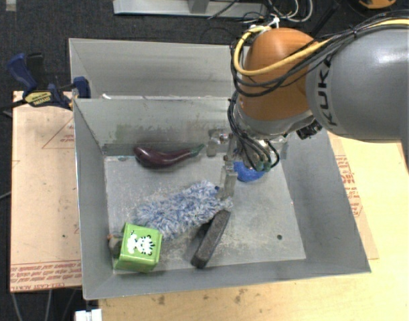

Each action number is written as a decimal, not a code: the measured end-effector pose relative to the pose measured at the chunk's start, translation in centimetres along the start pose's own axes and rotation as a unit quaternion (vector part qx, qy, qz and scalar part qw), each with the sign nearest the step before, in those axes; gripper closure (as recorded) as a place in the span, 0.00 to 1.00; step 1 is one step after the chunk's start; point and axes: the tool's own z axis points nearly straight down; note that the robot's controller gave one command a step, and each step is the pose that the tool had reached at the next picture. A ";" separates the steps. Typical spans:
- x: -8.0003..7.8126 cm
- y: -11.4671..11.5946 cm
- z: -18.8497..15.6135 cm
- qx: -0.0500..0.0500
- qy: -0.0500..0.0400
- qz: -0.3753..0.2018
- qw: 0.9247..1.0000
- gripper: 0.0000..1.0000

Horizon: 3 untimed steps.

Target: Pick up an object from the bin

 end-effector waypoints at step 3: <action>5.9 -1.5 8.4 0.000 -0.001 -0.070 0.998 0.00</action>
Offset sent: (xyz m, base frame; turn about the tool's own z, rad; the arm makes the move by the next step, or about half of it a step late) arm -0.0718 -0.0219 -0.0921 -0.0396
